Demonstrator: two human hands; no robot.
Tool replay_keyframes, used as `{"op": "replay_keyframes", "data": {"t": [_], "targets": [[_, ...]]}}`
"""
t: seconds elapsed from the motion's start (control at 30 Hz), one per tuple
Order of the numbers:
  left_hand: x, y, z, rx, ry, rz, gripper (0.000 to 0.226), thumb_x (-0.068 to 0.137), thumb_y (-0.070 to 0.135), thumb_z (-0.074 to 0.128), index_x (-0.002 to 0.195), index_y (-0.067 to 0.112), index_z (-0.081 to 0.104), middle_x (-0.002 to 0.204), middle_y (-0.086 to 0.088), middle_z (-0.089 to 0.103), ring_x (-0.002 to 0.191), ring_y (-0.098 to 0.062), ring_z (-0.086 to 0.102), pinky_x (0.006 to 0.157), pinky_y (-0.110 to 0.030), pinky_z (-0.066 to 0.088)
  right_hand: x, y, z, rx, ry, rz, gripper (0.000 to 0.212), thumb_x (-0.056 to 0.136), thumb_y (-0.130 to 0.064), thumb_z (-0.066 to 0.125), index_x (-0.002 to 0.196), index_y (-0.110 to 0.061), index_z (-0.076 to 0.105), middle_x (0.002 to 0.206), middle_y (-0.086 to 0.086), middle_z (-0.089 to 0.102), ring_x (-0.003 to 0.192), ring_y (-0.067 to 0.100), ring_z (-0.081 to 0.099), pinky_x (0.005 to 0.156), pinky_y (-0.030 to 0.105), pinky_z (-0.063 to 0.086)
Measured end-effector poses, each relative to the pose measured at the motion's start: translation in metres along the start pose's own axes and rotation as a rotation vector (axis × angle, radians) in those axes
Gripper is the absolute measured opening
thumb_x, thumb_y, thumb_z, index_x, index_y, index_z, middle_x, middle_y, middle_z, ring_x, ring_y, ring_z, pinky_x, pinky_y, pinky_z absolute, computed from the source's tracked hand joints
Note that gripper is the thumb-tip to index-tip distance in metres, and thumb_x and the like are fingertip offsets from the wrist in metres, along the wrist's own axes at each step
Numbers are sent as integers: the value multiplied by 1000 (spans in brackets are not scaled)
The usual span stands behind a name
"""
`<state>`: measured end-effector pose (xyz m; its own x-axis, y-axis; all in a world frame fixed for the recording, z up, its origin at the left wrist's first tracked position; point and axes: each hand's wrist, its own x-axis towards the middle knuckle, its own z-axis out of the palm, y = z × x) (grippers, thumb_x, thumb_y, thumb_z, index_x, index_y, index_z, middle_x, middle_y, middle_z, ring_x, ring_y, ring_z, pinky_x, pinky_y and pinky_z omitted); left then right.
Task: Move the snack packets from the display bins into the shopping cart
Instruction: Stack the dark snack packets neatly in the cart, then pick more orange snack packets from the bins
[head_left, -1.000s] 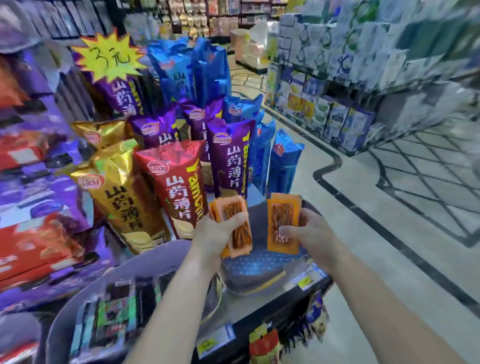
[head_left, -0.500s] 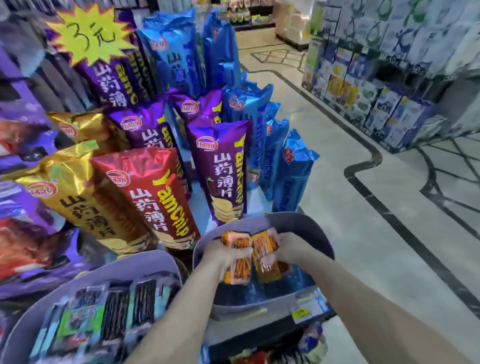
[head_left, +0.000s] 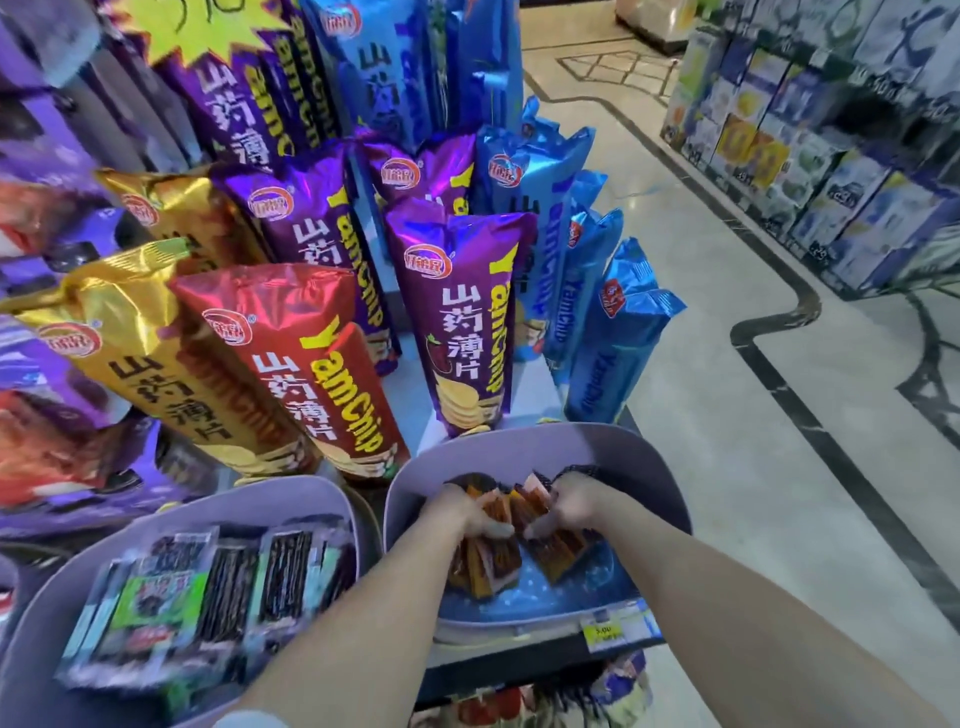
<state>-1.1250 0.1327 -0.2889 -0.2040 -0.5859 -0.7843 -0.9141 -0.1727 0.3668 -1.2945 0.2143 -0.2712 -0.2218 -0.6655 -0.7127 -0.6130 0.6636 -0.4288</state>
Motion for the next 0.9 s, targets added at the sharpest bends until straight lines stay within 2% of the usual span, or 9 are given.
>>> {"op": "replay_keyframes", "data": {"t": [0.03, 0.07, 0.17, 0.33, 0.43, 0.53, 0.67, 0.77, 0.9], "targets": [[0, 1, -1, 48, 22, -10, 110, 72, 47, 96, 156, 5, 37, 157, -6, 51, 145, -28, 47, 120, -37, 40, -1, 0, -1, -18, -4, 13, 45, 74, -39, 93, 86, -9, 62, 87, 6, 63, 76, 21, 61, 67, 30, 50], [-1, 1, -2, 92, 35, -27, 109, 71, 49, 96, 154, 7, 40, 155, -9, 52, 142, -29, 50, 118, -38, 42, -4, -1, -3, -32, -5, 31, 47, 74, -39, 93, 86, -10, 57, 85, 5, 60, 75, 21, 58, 66, 29, 47], [-4, 3, -3, 189, 28, -52, 102, 70, 51, 96, 149, 8, 47, 149, -10, 57, 135, -30, 56, 114, -40, 46, -9, 2, -11, -84, 7, 48, 63, 75, -41, 92, 115, -3, 63, 115, 12, 69, 103, 29, 67, 94, 38, 55], [-16, 7, -6, 342, 13, -15, 83, 76, 56, 90, 137, 10, 58, 121, -6, 64, 110, -26, 63, 95, -36, 53, -25, 2, -19, -183, 58, -17, 62, 84, -49, 82, 125, -6, 63, 125, 11, 67, 113, 29, 64, 101, 39, 52], [-36, 9, -5, 484, 150, 65, 74, 89, 58, 76, 140, 8, 58, 126, -9, 66, 121, -31, 65, 96, -38, 52, -38, 0, -20, -300, 131, -75, 57, 93, -47, 71, 130, -5, 60, 132, 15, 66, 117, 31, 62, 99, 38, 51], [-68, 10, -6, 515, 342, 174, 71, 98, 54, 66, 153, 14, 47, 146, -10, 61, 132, -33, 60, 103, -43, 52, -59, -5, -18, -472, 265, -113, 63, 96, -47, 62, 142, -6, 49, 141, 18, 55, 127, 37, 55, 101, 42, 48], [-122, 4, -15, 590, 605, 337, 62, 100, 56, 57, 149, 18, 50, 148, -7, 59, 135, -30, 54, 110, -44, 47, -93, -16, -10, -664, 472, -173, 56, 99, -41, 54, 145, -10, 45, 142, 16, 52, 129, 36, 50, 101, 44, 47], [-163, -12, -21, 590, 762, 328, 62, 103, 55, 52, 155, 22, 44, 158, -2, 50, 144, -26, 44, 117, -42, 37, -118, -28, -5, -724, 549, -273, 52, 101, -42, 50, 144, -14, 42, 143, 13, 49, 130, 34, 48, 101, 42, 45], [-207, -55, -21, 562, 867, 213, 61, 104, 59, 45, 155, 28, 38, 163, 4, 41, 148, -22, 39, 120, -41, 32, -145, -46, 12, -734, 578, -415, 50, 104, -45, 44, 145, -18, 38, 146, 10, 44, 133, 32, 44, 106, 43, 39]]}}
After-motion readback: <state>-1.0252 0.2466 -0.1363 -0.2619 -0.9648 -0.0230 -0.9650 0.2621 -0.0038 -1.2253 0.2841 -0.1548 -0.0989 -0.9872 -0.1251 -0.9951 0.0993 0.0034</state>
